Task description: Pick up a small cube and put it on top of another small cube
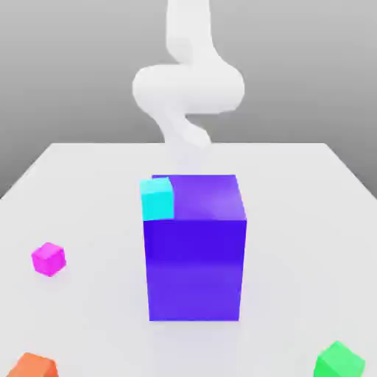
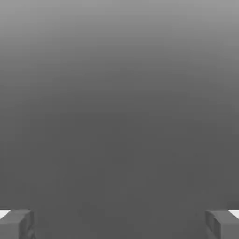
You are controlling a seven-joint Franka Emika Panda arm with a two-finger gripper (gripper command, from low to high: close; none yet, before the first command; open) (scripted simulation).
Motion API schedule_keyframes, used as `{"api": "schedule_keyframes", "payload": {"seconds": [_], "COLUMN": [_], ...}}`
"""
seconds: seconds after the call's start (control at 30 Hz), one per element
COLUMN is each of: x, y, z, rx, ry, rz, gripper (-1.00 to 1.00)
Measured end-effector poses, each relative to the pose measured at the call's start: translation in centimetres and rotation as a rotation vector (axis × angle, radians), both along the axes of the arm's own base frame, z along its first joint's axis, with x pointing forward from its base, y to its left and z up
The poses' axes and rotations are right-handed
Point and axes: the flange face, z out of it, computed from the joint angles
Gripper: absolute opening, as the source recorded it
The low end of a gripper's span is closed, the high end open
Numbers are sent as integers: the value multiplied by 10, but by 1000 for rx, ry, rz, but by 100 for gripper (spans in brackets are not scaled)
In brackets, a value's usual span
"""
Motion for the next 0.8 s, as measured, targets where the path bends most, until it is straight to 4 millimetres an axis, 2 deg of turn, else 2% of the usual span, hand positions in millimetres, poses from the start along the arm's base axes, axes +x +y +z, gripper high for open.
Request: {"api": "schedule_keyframes", "payload": {"seconds": [0.07,0.17,0.27,0.37,0.47,0.6,0.67,0.8], "x": [19,34,36,25,2,-44,-72,-145], "y": [-30,-76,-123,-167,-207,-246,-259,-280], "z": [-40,-99,-159,-220,-280,-356,-392,-458], "rx": [59,143,227,312,398,513,571,698], "ry": [54,125,188,243,293,352,378,417], "rz": [-139,-342,-547,-756,-968,-1254,-1398,-1722], "gripper": [0,0,0,0,0,0,0,0]}}
